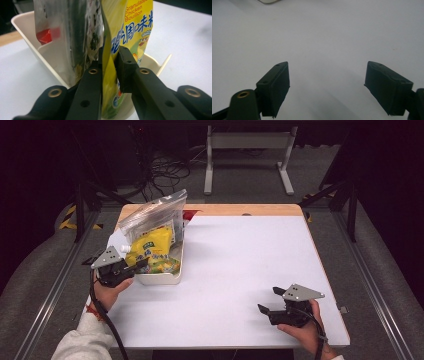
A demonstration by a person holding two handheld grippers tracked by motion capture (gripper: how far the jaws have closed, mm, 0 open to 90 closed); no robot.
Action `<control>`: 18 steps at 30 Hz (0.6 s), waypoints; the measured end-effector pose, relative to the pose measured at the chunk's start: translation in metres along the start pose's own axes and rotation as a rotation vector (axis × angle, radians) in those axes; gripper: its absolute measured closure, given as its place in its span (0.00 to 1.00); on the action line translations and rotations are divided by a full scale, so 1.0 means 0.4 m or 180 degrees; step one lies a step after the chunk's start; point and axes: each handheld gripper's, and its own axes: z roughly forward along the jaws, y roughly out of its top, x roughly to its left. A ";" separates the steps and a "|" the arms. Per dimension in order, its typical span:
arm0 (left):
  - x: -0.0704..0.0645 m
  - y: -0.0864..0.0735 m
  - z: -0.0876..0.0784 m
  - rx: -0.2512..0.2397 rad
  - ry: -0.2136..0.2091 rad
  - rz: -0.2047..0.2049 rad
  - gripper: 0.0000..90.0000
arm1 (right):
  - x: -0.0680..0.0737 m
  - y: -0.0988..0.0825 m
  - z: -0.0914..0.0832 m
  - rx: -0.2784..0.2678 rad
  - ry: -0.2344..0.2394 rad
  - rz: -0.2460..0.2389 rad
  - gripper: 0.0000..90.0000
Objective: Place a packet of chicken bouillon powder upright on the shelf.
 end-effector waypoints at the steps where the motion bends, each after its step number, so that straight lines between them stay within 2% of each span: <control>1: -0.005 0.003 -0.002 0.0003 0.0019 0.0043 0.88 | 0.000 0.000 -0.001 -0.0002 0.0000 -0.0005 0.22; 3: -0.011 0.007 -0.006 -0.0044 0.0054 0.0038 0.84 | -0.001 0.000 -0.004 0.0004 0.0002 -0.0023 0.26; 10: -0.027 0.014 -0.032 -0.0162 0.0248 0.0043 0.70 | -0.004 0.001 -0.010 -0.0036 -0.0005 0.0002 0.24; 13: -0.030 0.013 -0.046 -0.0180 0.0352 0.0010 0.62 | -0.003 0.002 -0.012 -0.0071 0.0017 0.0004 0.24; 15: -0.033 0.011 -0.054 -0.0207 0.0368 -0.0019 0.57 | -0.003 0.002 -0.011 -0.0065 0.0014 0.0006 0.24; 18: -0.042 0.006 -0.062 -0.0206 0.0446 -0.0011 0.50 | -0.002 0.001 -0.010 -0.0049 0.0020 -0.0006 0.24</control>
